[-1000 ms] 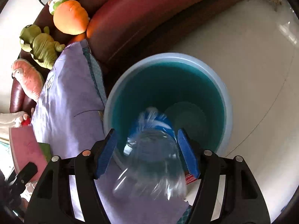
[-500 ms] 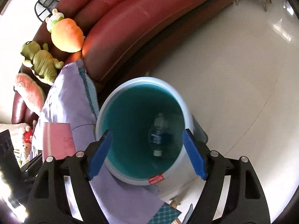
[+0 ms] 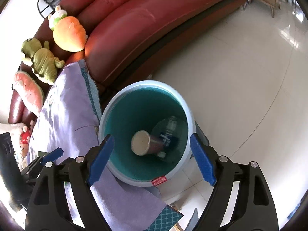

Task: Collect trash
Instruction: 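Return both tools to the table and approach the two green boxes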

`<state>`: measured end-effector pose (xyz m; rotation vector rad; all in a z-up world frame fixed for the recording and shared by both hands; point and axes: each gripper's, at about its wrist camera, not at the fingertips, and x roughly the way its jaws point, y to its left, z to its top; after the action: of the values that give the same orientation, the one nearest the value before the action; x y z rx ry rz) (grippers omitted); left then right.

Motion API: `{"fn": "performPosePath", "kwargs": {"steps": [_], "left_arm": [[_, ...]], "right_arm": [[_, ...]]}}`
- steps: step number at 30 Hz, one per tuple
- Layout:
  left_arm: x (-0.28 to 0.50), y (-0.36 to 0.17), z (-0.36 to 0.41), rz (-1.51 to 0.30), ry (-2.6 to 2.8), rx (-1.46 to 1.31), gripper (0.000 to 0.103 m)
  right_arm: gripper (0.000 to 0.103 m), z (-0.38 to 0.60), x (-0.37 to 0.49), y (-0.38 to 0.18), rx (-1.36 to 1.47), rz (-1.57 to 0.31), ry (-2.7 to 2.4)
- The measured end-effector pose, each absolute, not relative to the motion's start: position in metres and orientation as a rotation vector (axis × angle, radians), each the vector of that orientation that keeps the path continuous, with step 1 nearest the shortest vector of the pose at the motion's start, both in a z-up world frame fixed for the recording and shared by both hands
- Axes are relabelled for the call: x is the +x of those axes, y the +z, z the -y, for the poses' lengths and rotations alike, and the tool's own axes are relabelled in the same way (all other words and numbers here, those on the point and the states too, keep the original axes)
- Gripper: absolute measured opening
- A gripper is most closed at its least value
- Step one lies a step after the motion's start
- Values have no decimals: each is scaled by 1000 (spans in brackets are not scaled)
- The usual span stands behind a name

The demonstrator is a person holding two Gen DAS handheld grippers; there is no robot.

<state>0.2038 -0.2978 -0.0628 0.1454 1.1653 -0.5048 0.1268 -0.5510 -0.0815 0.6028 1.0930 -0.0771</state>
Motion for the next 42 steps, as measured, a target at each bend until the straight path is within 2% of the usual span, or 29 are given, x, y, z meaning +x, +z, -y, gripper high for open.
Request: {"fn": "performPosePath", "kwargs": {"steps": [15, 26, 35, 42], "left_arm": [[177, -24, 205, -1095, -431, 66, 83], [157, -1, 74, -1036, -284, -56, 83], [150, -16, -31, -1042, -131, -185, 83], [149, -45, -54, -1099, -108, -233, 83]], "right_arm": [[81, 465, 128, -52, 509, -1129, 11], [81, 364, 131, -20, 369, -1141, 110], [81, 271, 138, -7, 227, -1178, 215], [81, 214, 148, -9, 141, -1217, 266]]}}
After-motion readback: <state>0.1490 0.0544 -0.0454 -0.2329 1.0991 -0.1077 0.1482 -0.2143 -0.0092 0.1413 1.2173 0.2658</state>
